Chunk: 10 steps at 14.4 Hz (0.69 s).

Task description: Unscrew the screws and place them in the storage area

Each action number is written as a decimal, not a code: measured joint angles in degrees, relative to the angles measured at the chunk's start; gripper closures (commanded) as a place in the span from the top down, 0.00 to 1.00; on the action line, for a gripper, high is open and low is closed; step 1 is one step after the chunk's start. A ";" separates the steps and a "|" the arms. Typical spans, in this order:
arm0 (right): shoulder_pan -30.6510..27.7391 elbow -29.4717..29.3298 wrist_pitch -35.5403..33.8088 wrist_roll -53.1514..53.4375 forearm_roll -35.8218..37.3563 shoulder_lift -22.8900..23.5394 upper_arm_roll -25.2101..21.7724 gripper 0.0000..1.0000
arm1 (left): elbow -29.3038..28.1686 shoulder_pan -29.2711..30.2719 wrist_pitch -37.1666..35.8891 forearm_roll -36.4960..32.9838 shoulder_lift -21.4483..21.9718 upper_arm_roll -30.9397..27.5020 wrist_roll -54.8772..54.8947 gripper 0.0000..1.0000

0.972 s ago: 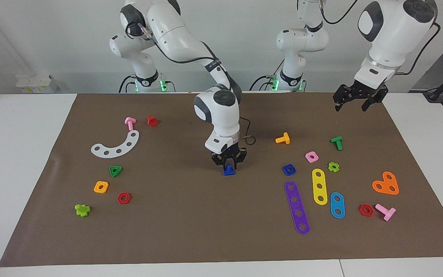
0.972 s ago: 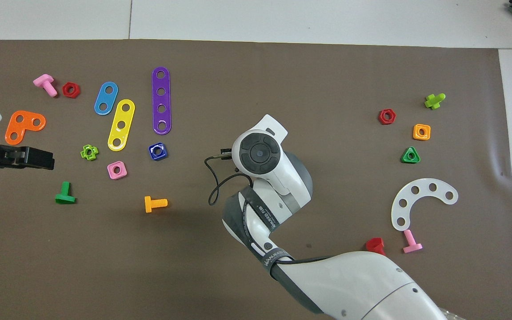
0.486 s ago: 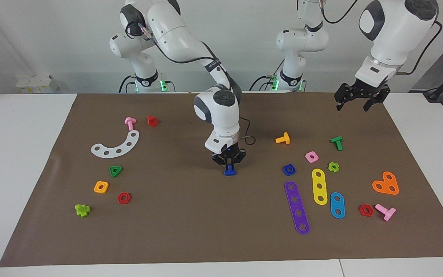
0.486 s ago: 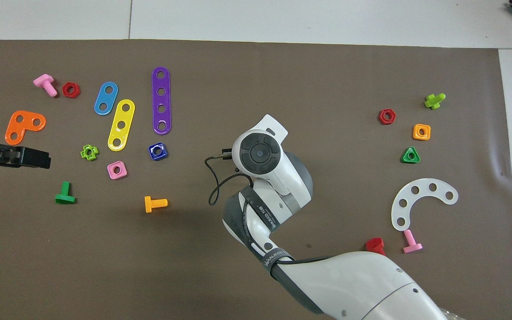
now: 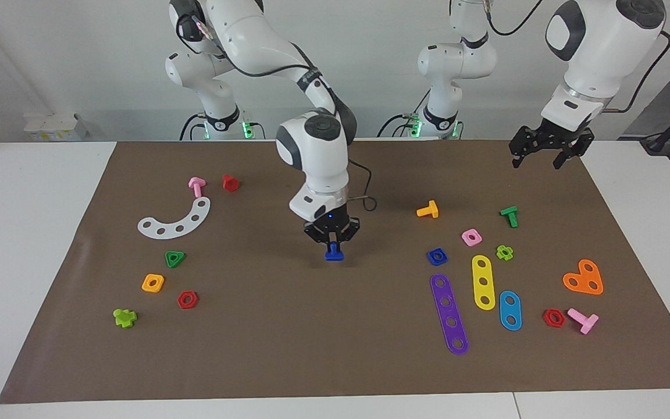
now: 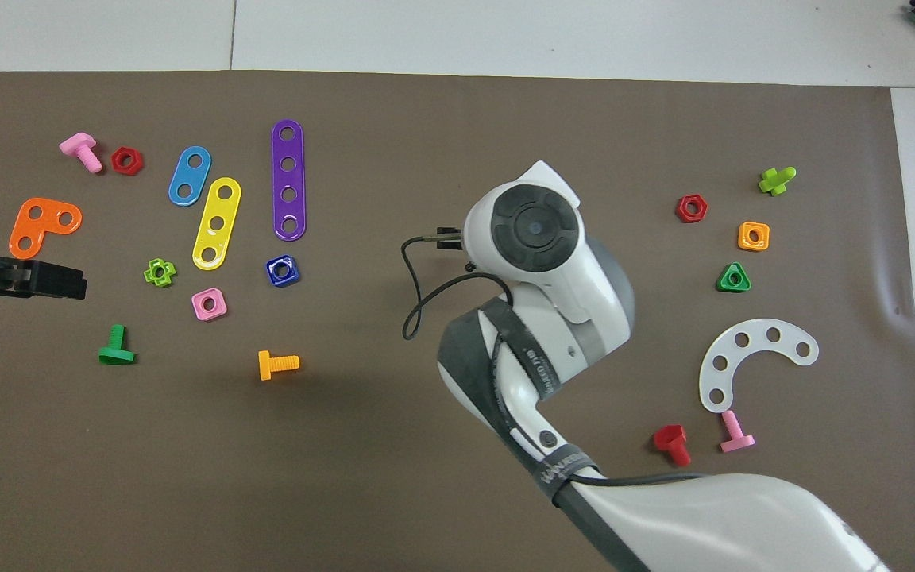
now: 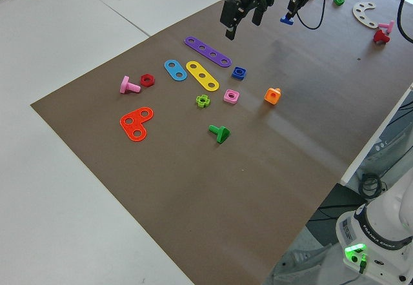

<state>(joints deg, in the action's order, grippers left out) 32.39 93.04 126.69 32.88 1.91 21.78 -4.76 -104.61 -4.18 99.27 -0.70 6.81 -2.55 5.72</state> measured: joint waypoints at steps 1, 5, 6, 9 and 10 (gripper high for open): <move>-2.85 0.98 -1.91 -1.77 0.08 -3.24 -0.03 0.00 | 0.00 0.00 0.00 0.00 0.00 0.00 0.00 1.00; -14.55 8.82 -3.23 -12.43 0.06 -11.48 -0.06 0.00 | 0.00 0.00 0.00 0.00 0.00 0.00 0.00 1.00; -16.83 10.87 -3.18 -14.78 -0.14 -12.10 -0.05 0.00 | 0.00 0.00 0.00 0.00 0.00 0.00 0.00 1.00; -20.76 16.72 -2.33 -19.26 -0.62 -12.76 0.00 0.00 | 0.00 0.00 0.00 0.00 0.00 0.00 0.00 1.00; -21.62 18.26 -1.47 -20.54 -0.63 -12.74 0.03 0.00 | 0.00 0.00 0.00 0.00 0.00 0.00 0.00 1.00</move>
<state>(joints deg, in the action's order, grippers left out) 10.77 111.31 125.22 12.34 1.29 9.04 -4.73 -104.61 -4.18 99.27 -0.70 6.81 -2.55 5.72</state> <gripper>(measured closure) 0.806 0.000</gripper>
